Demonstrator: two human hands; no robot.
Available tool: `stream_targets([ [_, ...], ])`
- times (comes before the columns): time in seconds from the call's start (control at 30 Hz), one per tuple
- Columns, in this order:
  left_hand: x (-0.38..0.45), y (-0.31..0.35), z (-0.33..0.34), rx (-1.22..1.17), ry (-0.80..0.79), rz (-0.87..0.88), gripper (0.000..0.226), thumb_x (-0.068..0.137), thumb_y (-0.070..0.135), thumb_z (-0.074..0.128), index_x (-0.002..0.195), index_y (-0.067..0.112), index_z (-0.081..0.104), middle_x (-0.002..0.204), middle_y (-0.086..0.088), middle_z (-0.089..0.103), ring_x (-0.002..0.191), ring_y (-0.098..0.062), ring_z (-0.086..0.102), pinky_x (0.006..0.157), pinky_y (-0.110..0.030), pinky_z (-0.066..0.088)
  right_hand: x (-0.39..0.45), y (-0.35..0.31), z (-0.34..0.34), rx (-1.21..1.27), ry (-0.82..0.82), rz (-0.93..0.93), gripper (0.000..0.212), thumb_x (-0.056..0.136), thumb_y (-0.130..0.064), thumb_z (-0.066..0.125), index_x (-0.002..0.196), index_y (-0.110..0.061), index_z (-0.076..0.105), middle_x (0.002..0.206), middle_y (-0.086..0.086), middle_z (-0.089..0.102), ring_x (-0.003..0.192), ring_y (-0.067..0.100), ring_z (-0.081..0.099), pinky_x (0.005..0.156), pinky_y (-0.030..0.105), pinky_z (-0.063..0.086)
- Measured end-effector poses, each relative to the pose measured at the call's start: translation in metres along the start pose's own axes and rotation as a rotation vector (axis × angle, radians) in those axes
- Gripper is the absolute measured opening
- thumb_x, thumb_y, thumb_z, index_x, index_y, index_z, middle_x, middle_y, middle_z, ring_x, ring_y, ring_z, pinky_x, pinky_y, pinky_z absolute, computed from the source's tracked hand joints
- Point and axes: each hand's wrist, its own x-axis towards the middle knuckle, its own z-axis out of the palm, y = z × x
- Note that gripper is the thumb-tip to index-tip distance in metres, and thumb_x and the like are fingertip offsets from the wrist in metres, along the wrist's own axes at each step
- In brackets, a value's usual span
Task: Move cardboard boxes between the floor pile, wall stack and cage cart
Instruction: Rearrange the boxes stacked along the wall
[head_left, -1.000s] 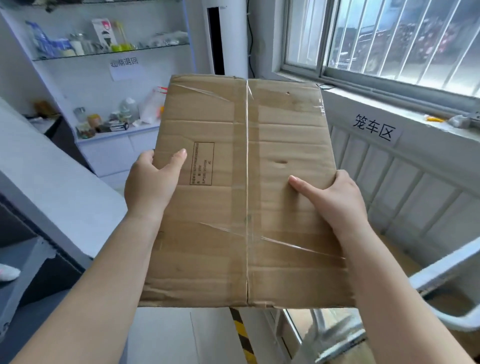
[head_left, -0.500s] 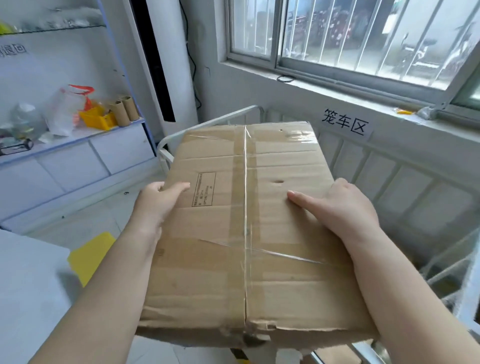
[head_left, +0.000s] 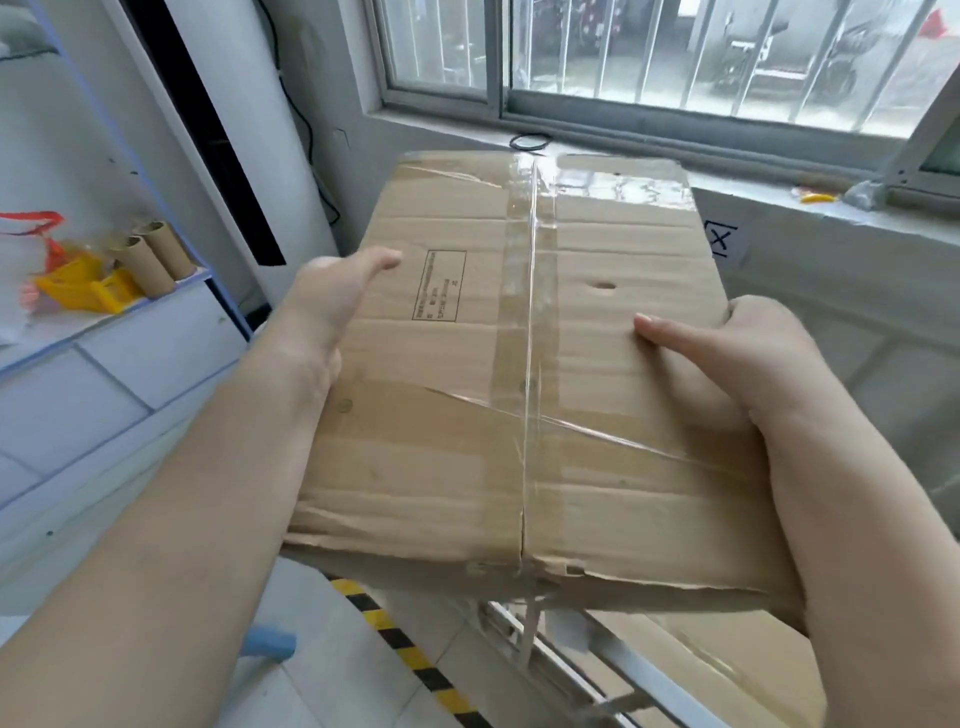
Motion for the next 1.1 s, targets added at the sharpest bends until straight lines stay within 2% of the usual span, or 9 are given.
stream_targets([
  [0.1, 0.052, 0.018, 0.021, 0.062, -0.056, 0.089, 0.020, 0.082, 0.039, 0.064, 0.088, 0.021, 0.056, 0.083, 0.008, 0.052, 0.070, -0.007, 0.046, 0.062, -0.023, 0.038, 0.035, -0.003, 0.011, 0.114, 0.139, 0.052, 0.066, 0.064, -0.062, 0.073, 0.097, -0.005, 0.065, 0.097, 0.010, 0.067, 0.090, 0.028, 0.061, 0.082, 0.041, 0.049],
  [0.2, 0.109, 0.020, 0.046, 0.160, -0.112, 0.181, 0.047, 0.078, 0.043, 0.066, 0.115, 0.016, 0.055, 0.102, 0.005, 0.053, 0.087, -0.012, 0.049, 0.067, -0.024, 0.039, 0.061, -0.001, 0.035, 0.156, 0.237, 0.118, 0.084, 0.057, -0.070, 0.071, 0.109, -0.005, 0.061, 0.109, 0.008, 0.064, 0.102, 0.027, 0.060, 0.081, 0.036, 0.048],
  [0.33, 0.180, -0.003, 0.074, 0.189, -0.252, 0.183, 0.050, 0.080, 0.042, 0.065, 0.120, 0.018, 0.047, 0.113, 0.004, 0.050, 0.102, -0.014, 0.046, 0.070, -0.022, 0.036, 0.091, 0.000, 0.078, 0.217, 0.340, 0.228, 0.107, 0.039, -0.080, 0.063, 0.119, -0.010, 0.058, 0.117, 0.005, 0.062, 0.109, 0.024, 0.060, 0.091, 0.040, 0.050],
  [0.47, 0.247, -0.039, 0.095, 0.245, -0.383, 0.129, 0.056, 0.080, 0.041, 0.062, 0.128, 0.019, 0.045, 0.118, 0.004, 0.048, 0.121, -0.020, 0.042, 0.095, -0.034, 0.037, 0.126, 0.003, 0.119, 0.205, 0.415, 0.369, 0.091, 0.066, -0.065, 0.071, 0.129, -0.003, 0.047, 0.130, 0.011, 0.053, 0.120, 0.029, 0.051, 0.098, 0.040, 0.044],
  [0.57, 0.285, -0.073, 0.108, 0.291, -0.449, 0.049, 0.075, 0.067, 0.048, 0.059, 0.133, 0.020, 0.041, 0.130, 0.000, 0.047, 0.126, -0.024, 0.041, 0.107, -0.042, 0.034, 0.154, 0.011, 0.152, 0.166, 0.432, 0.457, 0.088, 0.067, -0.064, 0.070, 0.127, -0.003, 0.047, 0.128, 0.011, 0.053, 0.117, 0.029, 0.053, 0.095, 0.040, 0.045],
  [0.63, 0.305, -0.099, 0.118, 0.313, -0.470, 0.005, 0.086, 0.057, 0.051, 0.057, 0.135, 0.018, 0.040, 0.134, -0.004, 0.047, 0.126, -0.026, 0.042, 0.108, -0.044, 0.034, 0.168, 0.022, 0.177, 0.157, 0.417, 0.533, 0.088, 0.066, -0.065, 0.071, 0.125, -0.004, 0.048, 0.126, 0.010, 0.054, 0.114, 0.030, 0.054, 0.093, 0.042, 0.046],
  [0.7, 0.322, -0.131, 0.130, 0.338, -0.490, -0.049, 0.085, 0.056, 0.050, 0.058, 0.133, 0.017, 0.041, 0.132, -0.006, 0.049, 0.123, -0.027, 0.044, 0.106, -0.045, 0.036, 0.180, 0.040, 0.204, 0.167, 0.387, 0.605, 0.089, 0.065, -0.063, 0.072, 0.125, -0.002, 0.047, 0.126, 0.012, 0.053, 0.114, 0.031, 0.054, 0.094, 0.044, 0.046],
  [0.87, 0.357, -0.232, 0.158, 0.507, -0.461, -0.151, 0.067, 0.079, 0.037, 0.066, 0.136, 0.016, 0.038, 0.135, -0.008, 0.046, 0.127, -0.029, 0.038, 0.103, -0.041, 0.035, 0.210, 0.097, 0.275, 0.182, 0.307, 0.760, 0.086, 0.066, -0.057, 0.076, 0.123, -0.001, 0.045, 0.127, 0.013, 0.050, 0.115, 0.032, 0.052, 0.092, 0.040, 0.045],
  [1.1, 0.369, -0.370, 0.174, 0.826, -0.521, -0.218, 0.081, 0.084, 0.036, 0.065, 0.147, 0.015, 0.020, 0.148, -0.011, 0.032, 0.135, -0.031, 0.028, 0.107, -0.045, 0.031, 0.242, 0.187, 0.384, 0.160, 0.221, 0.873, 0.095, 0.072, -0.059, 0.069, 0.138, -0.004, 0.031, 0.139, 0.011, 0.039, 0.129, 0.029, 0.040, 0.103, 0.038, 0.035],
])
